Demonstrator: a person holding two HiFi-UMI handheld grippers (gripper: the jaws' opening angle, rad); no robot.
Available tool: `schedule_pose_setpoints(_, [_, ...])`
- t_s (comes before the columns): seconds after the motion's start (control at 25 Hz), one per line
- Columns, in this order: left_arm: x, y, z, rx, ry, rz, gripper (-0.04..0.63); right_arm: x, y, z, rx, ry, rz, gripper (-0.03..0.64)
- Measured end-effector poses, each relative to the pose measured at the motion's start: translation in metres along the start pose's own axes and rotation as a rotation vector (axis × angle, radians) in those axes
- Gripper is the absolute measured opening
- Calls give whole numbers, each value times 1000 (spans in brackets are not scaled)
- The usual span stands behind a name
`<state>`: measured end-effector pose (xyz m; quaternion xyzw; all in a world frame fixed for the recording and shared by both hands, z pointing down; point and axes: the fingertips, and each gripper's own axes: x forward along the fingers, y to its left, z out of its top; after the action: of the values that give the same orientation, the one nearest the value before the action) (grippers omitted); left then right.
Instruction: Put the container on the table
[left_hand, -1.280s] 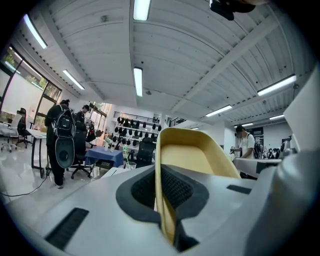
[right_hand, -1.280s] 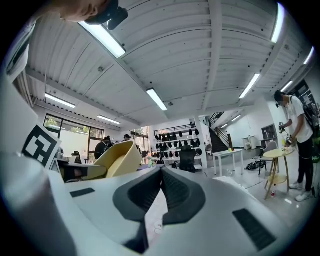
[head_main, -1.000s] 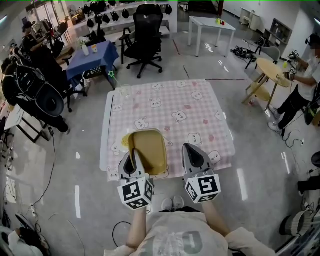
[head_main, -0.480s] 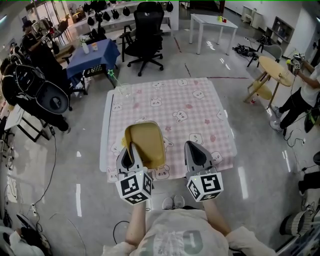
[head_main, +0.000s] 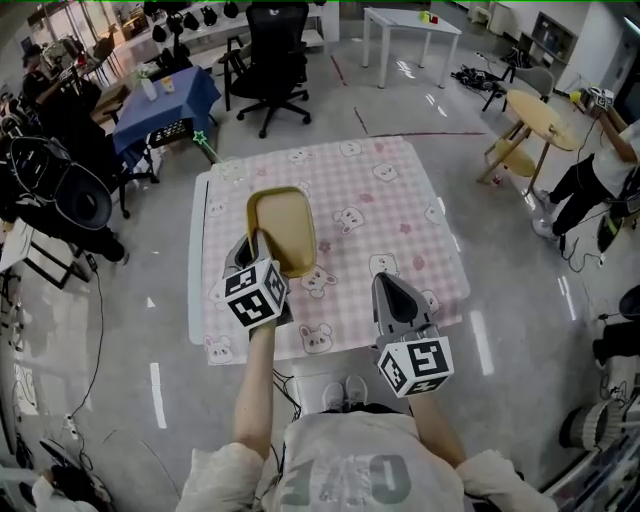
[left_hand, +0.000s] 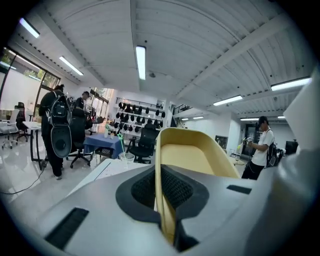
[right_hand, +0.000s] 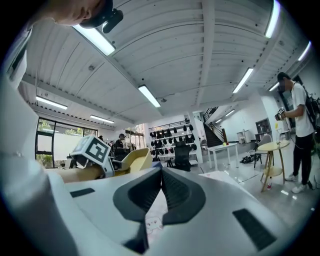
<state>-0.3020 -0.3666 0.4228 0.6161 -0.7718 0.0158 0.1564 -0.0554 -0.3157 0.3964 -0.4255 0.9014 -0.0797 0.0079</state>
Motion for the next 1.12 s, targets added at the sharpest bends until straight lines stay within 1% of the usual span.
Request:
schedule_pose_setpoints(0.12, [36,3,-25,4,95,5,28,-7,-12,-4,11,20,-37,29])
schedule_pose_setpoints(0.32, [84,11,-67,47,242,17,28,-16,-28,-19,28,60,-96,29])
schedule_pose_setpoints(0.52, [117,17,-109,35,387,33,28,-25,-39,-24,36,76,-141,29])
schedule_pose_setpoints(0.72, [128,20,-150,3,516,52,28,-35,-46,-29,42,88,-174,29])
schedule_pose_setpoints(0.88, [133,25,-173,-28,575,64,28,-35,-51,-32,35,98,-185,29])
schedule_pose_setpoints(1.12, [135,23,-189,-21,601,73,28,-40,-58,-34,45,106,-213,29])
